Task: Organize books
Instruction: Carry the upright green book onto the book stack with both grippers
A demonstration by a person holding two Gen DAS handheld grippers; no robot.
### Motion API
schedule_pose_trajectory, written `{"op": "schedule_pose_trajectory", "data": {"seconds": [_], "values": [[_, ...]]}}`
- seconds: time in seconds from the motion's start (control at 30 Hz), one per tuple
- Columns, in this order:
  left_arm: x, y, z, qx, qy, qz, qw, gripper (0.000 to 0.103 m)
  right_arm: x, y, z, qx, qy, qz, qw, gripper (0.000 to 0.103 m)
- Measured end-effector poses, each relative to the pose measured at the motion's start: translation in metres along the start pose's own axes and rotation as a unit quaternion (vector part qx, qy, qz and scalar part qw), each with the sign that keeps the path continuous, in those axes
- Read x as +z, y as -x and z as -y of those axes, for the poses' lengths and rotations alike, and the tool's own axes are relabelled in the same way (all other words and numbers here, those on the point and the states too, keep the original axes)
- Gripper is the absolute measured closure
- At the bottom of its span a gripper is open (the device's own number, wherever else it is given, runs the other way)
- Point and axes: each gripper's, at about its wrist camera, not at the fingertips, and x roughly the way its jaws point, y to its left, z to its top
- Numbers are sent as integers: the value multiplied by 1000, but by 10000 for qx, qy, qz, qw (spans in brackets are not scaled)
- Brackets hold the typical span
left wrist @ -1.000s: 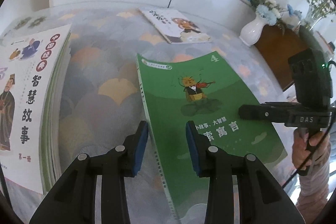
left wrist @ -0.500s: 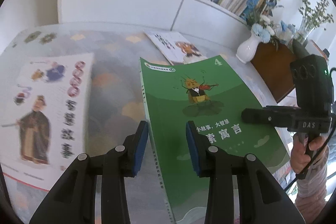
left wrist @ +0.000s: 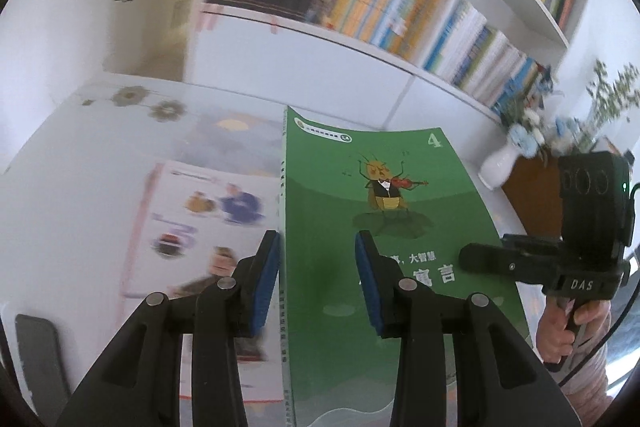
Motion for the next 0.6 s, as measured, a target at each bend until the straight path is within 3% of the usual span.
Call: {"op": "schedule_pose_trajectory", "data": {"seconds": [0.23,0.6], "values": [[0,-3,-48,510,233,-32,9984,69,18,-62,-24,167,206,-204,9994,86],[-20,-20,-93,766,403,-278,9959,69,11,-131,-17,273,-43,-731,9969,86]]}}
